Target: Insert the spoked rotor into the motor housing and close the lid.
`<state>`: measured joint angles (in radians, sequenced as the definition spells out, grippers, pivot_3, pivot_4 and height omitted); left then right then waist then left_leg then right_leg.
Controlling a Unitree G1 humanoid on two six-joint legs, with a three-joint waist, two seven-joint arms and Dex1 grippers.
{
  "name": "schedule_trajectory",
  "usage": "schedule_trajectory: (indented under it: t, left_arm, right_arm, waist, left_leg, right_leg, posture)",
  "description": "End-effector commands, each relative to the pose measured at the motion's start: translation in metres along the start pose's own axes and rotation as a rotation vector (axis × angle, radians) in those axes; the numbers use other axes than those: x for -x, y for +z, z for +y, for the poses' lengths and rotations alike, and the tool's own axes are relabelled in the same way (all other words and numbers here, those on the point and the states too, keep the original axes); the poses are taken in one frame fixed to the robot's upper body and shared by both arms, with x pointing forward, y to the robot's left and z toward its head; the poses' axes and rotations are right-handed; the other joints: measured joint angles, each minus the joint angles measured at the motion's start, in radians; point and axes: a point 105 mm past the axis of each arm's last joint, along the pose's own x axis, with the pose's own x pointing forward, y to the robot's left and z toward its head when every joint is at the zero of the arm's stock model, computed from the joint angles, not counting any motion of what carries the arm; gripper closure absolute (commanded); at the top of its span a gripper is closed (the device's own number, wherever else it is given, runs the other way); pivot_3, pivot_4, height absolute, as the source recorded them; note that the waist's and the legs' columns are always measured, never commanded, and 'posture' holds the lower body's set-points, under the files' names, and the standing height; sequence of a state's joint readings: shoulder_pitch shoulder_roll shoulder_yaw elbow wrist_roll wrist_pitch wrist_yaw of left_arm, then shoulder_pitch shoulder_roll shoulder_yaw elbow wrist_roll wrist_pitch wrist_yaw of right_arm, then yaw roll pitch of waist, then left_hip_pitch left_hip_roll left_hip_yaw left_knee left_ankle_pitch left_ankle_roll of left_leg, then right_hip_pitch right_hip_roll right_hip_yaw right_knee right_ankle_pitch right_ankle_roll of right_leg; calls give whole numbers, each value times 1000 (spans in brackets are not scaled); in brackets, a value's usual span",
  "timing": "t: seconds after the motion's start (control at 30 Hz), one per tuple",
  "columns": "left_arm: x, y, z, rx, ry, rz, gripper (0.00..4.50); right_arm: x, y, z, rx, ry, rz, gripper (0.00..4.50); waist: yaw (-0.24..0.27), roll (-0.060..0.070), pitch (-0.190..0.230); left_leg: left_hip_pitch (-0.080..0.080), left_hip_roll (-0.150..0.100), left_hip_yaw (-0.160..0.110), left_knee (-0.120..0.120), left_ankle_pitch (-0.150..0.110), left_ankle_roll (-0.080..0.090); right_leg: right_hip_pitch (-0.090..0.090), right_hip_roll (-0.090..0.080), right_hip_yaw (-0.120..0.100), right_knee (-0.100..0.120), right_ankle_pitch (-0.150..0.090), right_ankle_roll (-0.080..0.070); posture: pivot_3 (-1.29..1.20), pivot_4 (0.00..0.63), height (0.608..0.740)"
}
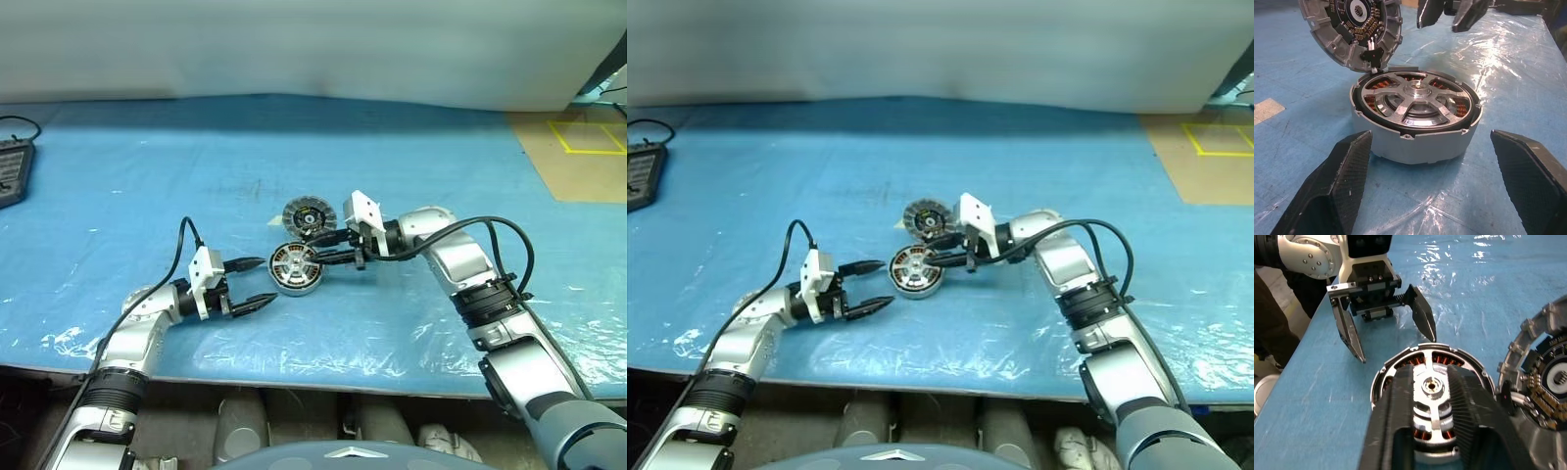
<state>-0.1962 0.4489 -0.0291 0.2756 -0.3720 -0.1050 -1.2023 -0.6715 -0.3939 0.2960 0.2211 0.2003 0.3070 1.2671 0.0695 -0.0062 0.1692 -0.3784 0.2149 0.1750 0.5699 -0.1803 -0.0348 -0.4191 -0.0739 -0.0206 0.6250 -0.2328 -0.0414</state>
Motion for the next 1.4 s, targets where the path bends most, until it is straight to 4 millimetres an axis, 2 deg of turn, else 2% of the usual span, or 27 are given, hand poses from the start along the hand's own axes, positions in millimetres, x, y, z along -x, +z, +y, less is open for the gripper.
schedule_trajectory:
  t: [0.03, 0.17, 0.33, 0.37, 0.4, 0.6, 0.87, 1.0, 1.27, 1.4]
  left_arm:
    - [1, 9, 4, -34, 15, -25, 428]
    - [1, 9, 4, -35, 20, -25, 428]
    - [2, 9, 5, -36, 26, -24, 428]
    - [2, 9, 5, -36, 27, -25, 428]
    - [2, 9, 5, -37, 28, -25, 428]
    - [2, 8, 5, -36, 33, -25, 428]
    - [1, 9, 8, -41, 36, -28, 428]
    - [0, 9, 9, -41, 32, -29, 428]
    - [-4, 9, 10, -42, 25, -34, 428]
    - [-3, 9, 9, -43, 23, -36, 428]
  right_arm:
    - [-10, 12, 1, 31, 11, -46, 3946]
    - [-22, 14, 0, 21, 18, -58, 3946]
    - [-34, 7, -6, -7, 11, -45, 3946]
    - [-36, 4, -7, -14, 7, -40, 4326]
    - [-37, 2, -8, -19, 4, -35, 4487]
    - [-43, -18, -9, -39, -10, 28, 4487]
    - [-43, -42, -1, -8, 1, 150, 4487]
    - [-39, -37, 0, 1, 0, 134, 4487]
    - [-30, 9, 3, 10, 2, -35, 4487]
    - [-24, 24, 10, 12, 15, -77, 4487]
  waist:
    - [0, 0, 0]
    - [0, 0, 0]
    - [0, 0, 0]
    - [0, 0, 0]
    - [0, 0, 0]
    - [0, 0, 0]
    - [0, 0, 0]
    - [1, 0, 0]
    - [0, 0, 0]
    - [0, 0, 0]
  left_leg:
    - [0, 0, 0, 0, 0, 0]
    - [0, 0, 0, 0, 0, 0]
    - [0, 0, 0, 0, 0, -1]
    - [0, 0, 0, 0, 1, -1]
    - [0, 0, 0, 0, 1, -1]
    - [0, 0, 0, 0, 1, -2]
    - [4, 1, 0, 0, 1, -2]
    - [10, 1, 0, 0, 0, -1]
    - [9, 1, 0, -2, 0, -1]
    - [9, 1, 0, -4, 0, -1]
  right_leg:
    - [0, 0, 0, 0, 0, 0]
    - [0, 0, 0, 0, 0, 0]
    - [0, 0, 0, 0, 0, 0]
    - [0, 0, 0, 0, 0, 0]
    - [0, 0, 0, 0, 0, 0]
    - [0, 0, 0, 0, 0, 0]
    - [4, 0, 0, 1, 0, 0]
    - [11, 0, 0, -1, 0, 0]
    - [10, 0, 0, -2, 0, 0]
    - [9, 0, 0, -3, 0, 0]
  posture:
    - [0, 150, 740]
    - [0, 150, 740]
    - [0, 150, 740]
    - [0, 150, 740]
    - [0, 150, 740]
    - [0, 150, 740]
    - [0, 150, 740]
    - [0, 150, 740]
    - [0, 150, 740]
    - [0, 150, 740]
